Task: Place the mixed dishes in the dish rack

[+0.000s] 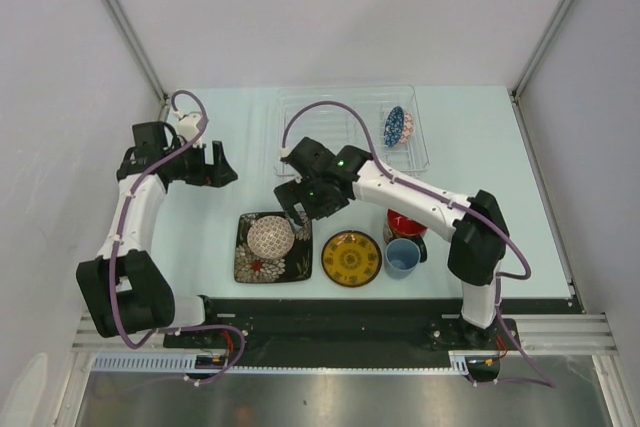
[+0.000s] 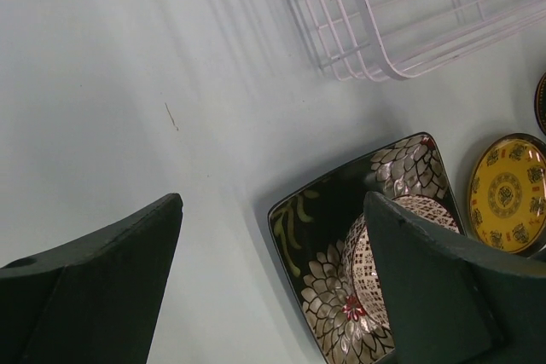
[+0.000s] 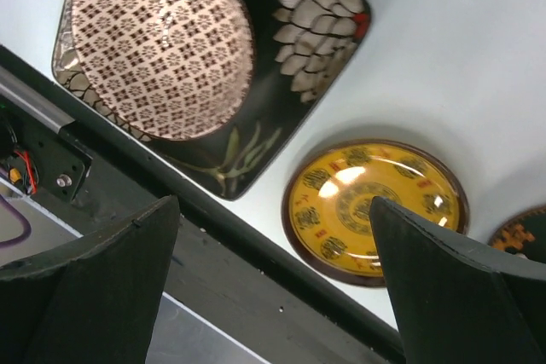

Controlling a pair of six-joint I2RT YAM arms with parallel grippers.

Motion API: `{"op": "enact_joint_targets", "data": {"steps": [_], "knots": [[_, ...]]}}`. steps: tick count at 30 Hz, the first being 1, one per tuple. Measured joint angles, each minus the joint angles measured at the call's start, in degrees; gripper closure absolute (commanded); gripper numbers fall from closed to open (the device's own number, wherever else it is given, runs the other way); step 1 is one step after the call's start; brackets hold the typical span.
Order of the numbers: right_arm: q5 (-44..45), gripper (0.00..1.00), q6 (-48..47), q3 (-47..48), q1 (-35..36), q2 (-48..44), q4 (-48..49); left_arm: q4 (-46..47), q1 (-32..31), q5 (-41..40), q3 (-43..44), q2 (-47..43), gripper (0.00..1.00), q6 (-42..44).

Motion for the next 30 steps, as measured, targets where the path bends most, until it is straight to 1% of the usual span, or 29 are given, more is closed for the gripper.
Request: {"op": "enact_joint_targets", "data": {"steps": [4,9,11,15,18,22,24,27,29,30], "knots": [[-0.2,0.02,-0.3,-1.6,1.6,1.0,4.5,0.5,0.0,0.0,-0.4,0.0,0.08,0.0],[0.8,0.04,0.0,-7.8,3.0,1.0,13.3,0.9,0.0,0.0,-0.7,0.0,0.07,0.0],[1.0,0.04,0.2,-9.3,3.3,1.7,15.0,1.1,0.0,0.0,-0.7,0.0,0.07,0.0],[0.9,0.04,0.1,-9.7,3.5,3.9,18.1,1.3,0.0,0.0,-0.7,-0.1,0.07,0.0],[0.2,0.08,-0.2,-9.7,3.5,5.4,20.2,1.3,0.0,0.0,-0.7,-0.7,0.07,0.0],[-1.2,0.18,-0.3,-9.6,3.0,7.3,22.0,1.7,0.0,-0.3,-1.0,-1.9,0.08,0.0],[-2.0,0.2,-0.4,-9.6,2.8,8.7,22.8,1.7,0.0,-0.4,-1.4,-2.2,0.08,0.0],[-3.0,0.27,-0.4,-9.6,2.6,10.7,23.6,1.7,0.0,-0.5,-1.9,-2.2,0.08,0.0],[-4.0,0.34,-0.4,-9.6,2.4,11.7,24.3,1.7,0.0,-0.6,-2.0,-2.2,0.07,0.0],[-4.0,0.43,-0.5,-9.5,2.3,12.0,24.7,1.7,0.0,-0.6,-2.0,-2.2,0.07,0.0]]}}
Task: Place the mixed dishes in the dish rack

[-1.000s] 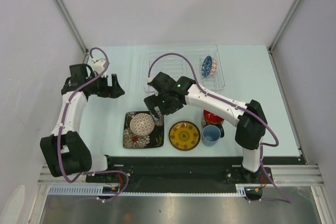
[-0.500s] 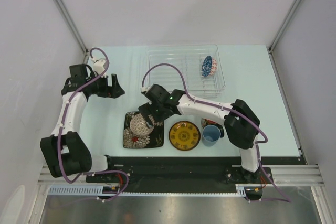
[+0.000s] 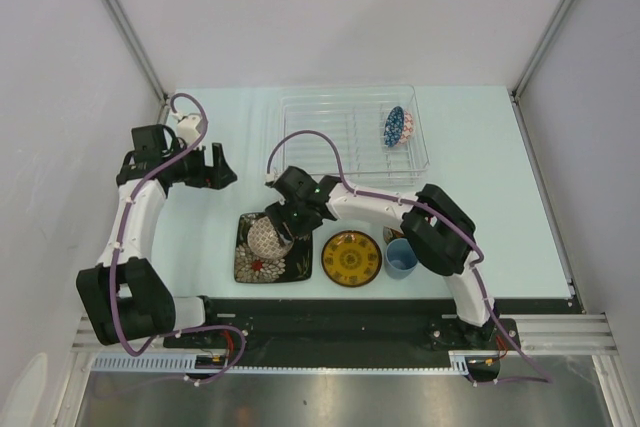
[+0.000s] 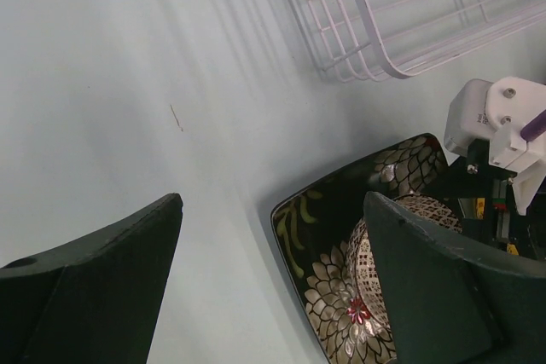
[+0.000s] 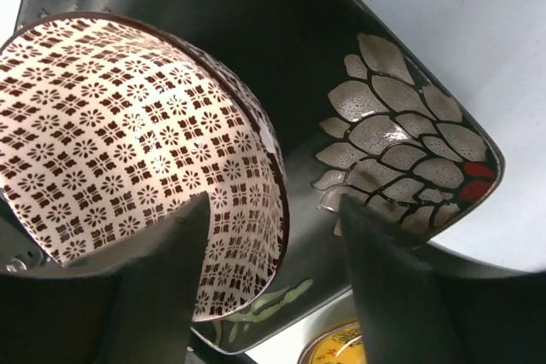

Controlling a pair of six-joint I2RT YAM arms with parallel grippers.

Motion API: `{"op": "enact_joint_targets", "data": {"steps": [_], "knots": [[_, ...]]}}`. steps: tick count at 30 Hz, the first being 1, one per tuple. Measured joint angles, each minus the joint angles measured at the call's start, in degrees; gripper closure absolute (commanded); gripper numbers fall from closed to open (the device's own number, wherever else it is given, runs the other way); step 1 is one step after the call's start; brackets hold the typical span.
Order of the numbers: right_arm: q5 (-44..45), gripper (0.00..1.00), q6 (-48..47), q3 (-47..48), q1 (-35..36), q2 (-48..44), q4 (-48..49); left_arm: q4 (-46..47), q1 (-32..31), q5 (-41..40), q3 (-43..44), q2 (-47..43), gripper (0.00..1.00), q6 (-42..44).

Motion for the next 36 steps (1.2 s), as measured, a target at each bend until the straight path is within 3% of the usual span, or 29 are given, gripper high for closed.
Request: {"op": "enact_joint_targets", "data": {"steps": [2,3,6,10,18,22,25,28,36], "knots": [[-0.3,0.54,0.0,0.0,0.0,0.2,0.1,0.0,0.0,0.0,-0.1,0.0,0.07,0.0],[-0.4,0.7,-0.1,0.0,0.0,0.3,0.2,0.0,0.0,-0.1,-0.2,0.0,0.07,0.0],[-0.9,0.88,0.6,0.1,0.0,0.8,0.9,0.0,0.0,-0.3,-0.4,0.0,0.07,0.0],[-0.8,1.0,0.3,0.6,0.0,0.7,1.9,0.0,0.1,-0.6,-0.5,0.0,0.07,0.0],[4.5,1.0,-0.9,2.6,0.4,0.1,-2.3,0.2,0.1,-0.9,-0.9,0.0,0.08,0.0],[16.7,1.0,-3.4,11.4,0.4,0.0,-13.6,0.7,0.1,-0.9,-0.9,0.3,0.08,-0.2],[27.9,1.0,-4.7,25.5,-0.6,-0.1,-23.6,1.4,0.1,-0.9,-0.9,1.3,0.08,-0.5],[36.0,1.0,-4.5,33.5,-4.0,-3.5,-25.8,1.4,0.1,-0.9,-0.9,2.4,0.08,-0.8],[65.4,1.0,-4.4,34.8,-15.7,-9.7,-31.9,1.2,0.1,-0.9,-0.1,3.7,0.09,-1.1]]}}
